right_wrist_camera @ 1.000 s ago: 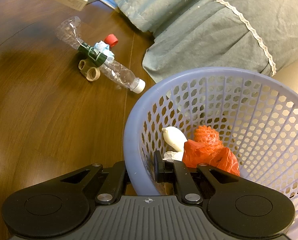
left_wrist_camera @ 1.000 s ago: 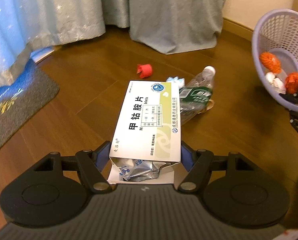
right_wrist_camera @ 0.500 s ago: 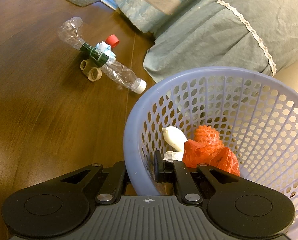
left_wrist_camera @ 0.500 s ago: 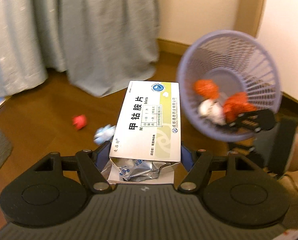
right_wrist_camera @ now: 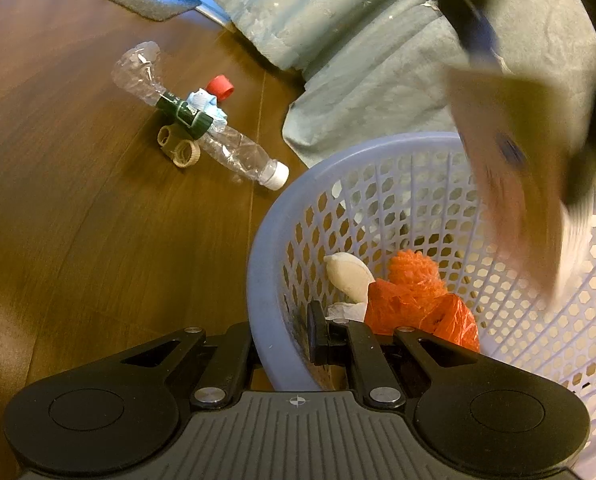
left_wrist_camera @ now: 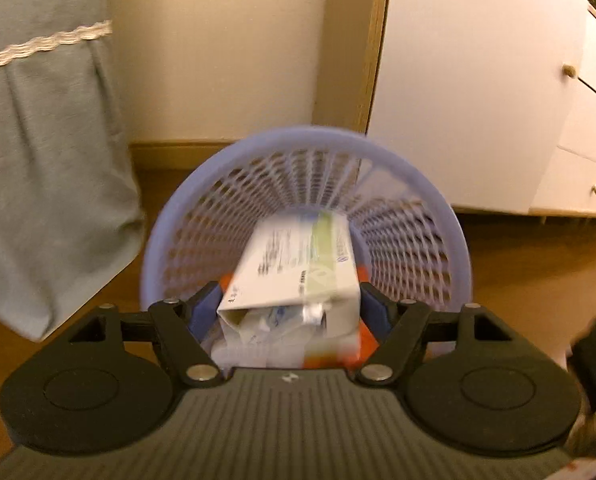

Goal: Collect trash
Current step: 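Carry the medicine box over the basket and open the left gripper, then move the left gripper toward the crushed water bottle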

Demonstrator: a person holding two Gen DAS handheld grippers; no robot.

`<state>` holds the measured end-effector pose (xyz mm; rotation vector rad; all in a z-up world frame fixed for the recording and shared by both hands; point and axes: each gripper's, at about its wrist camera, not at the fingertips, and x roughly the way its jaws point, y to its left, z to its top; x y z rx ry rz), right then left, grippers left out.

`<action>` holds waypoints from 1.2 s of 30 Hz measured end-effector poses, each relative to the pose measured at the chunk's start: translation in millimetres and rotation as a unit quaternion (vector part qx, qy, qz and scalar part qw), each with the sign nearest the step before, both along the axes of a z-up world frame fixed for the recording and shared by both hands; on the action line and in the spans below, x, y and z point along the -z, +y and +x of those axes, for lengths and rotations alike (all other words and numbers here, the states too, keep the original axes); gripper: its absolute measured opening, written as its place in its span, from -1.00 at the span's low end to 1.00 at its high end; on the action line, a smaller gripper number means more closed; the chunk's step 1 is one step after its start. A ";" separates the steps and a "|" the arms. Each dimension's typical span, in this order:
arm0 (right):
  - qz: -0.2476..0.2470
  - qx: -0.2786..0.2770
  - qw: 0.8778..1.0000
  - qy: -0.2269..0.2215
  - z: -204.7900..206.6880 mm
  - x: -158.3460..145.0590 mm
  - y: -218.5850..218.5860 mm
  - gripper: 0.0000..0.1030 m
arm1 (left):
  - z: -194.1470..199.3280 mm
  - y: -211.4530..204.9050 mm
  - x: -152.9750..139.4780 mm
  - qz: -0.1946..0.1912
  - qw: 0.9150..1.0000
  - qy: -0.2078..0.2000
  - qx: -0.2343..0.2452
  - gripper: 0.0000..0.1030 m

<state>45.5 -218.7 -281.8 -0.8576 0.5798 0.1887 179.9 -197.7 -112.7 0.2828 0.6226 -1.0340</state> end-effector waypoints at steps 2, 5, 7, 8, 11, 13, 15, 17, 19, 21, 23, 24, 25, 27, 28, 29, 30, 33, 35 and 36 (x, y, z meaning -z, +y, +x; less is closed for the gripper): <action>0.003 0.001 1.000 -0.001 0.4 -0.4 0.0 -0.90 | 4.8 -3.3 -0.8 -0.010 1.000 0.003 -0.013 0.44; 0.008 0.006 1.000 -0.003 0.8 -0.6 -1.5 -0.90 | 1.5 19.8 -3.3 -0.021 0.999 -0.004 -0.037 0.44; 0.010 0.007 1.000 -0.004 0.8 -0.6 -1.6 -0.90 | 1.5 37.6 -2.2 -0.009 0.998 0.002 -0.060 0.44; 0.011 0.008 1.000 -0.004 1.3 -1.1 -1.7 -0.89 | 2.0 47.1 0.2 -0.005 0.997 0.008 -0.072 0.44; 0.015 0.010 1.000 -0.005 1.6 -2.9 -3.6 -0.89 | 1.9 82.4 5.9 0.009 0.994 0.016 -0.111 0.44; 0.017 0.013 1.000 -0.005 2.8 -3.1 -3.5 -0.89 | -0.3 107.2 10.0 0.017 0.989 0.014 -0.146 0.44; 0.019 0.015 1.000 -0.005 3.8 -3.4 -3.1 -0.89 | 0.5 134.5 19.6 0.028 0.981 0.024 -0.188 0.44; 0.021 0.016 1.000 -0.006 3.6 -3.9 -3.7 -0.89 | 0.4 160.0 31.7 0.045 0.971 0.031 -0.232 0.43; 0.021 0.015 1.000 -0.006 2.7 -3.8 -4.2 -0.89 | 0.7 181.5 43.4 0.053 0.962 0.040 -0.264 0.41; 0.019 0.014 1.000 -0.005 3.0 -2.9 -3.5 -0.89 | -2.1 194.8 52.3 0.063 0.956 0.042 -0.284 0.41; 0.017 0.014 1.000 -0.004 3.5 -2.5 -2.5 -0.89 | -3.8 203.3 59.9 0.071 0.955 0.040 -0.285 0.41; 0.017 0.015 1.000 -0.004 3.3 -2.7 -2.5 -0.89 | -4.2 205.2 64.8 0.079 0.956 0.033 -0.282 0.41; 0.016 0.015 1.000 -0.004 3.3 -3.1 -2.6 -0.89 | -4.0 206.1 69.4 0.088 0.956 0.026 -0.277 0.41; 0.015 0.014 1.000 -0.003 3.2 -3.1 -2.5 -0.89 | -7.1 202.6 76.6 0.111 0.959 0.007 -0.260 0.41; 0.013 0.013 1.000 -0.002 3.0 -2.7 -2.4 -0.89 | -7.8 195.5 80.7 0.122 0.960 -0.005 -0.251 0.40; 0.012 0.012 1.000 -0.002 2.8 -2.2 -2.2 -0.89 | -8.9 191.0 85.2 0.135 0.962 -0.017 -0.237 0.40; 0.011 0.012 1.000 -0.001 2.8 -1.8 -1.9 -0.89 | -10.3 186.6 90.4 0.147 0.963 -0.030 -0.222 0.40; 0.009 0.011 1.000 -0.001 2.7 -1.0 -1.6 -0.89 | -10.8 171.7 105.2 0.182 0.964 -0.062 -0.181 0.36; 0.008 0.010 1.000 0.000 2.7 -0.8 -1.6 -0.89 | -10.8 162.4 117.4 0.207 0.962 -0.088 -0.151 0.25; 0.008 0.010 1.000 0.000 2.6 -0.6 -1.7 -0.89 | -10.4 157.5 122.8 0.219 0.961 -0.100 -0.136 0.11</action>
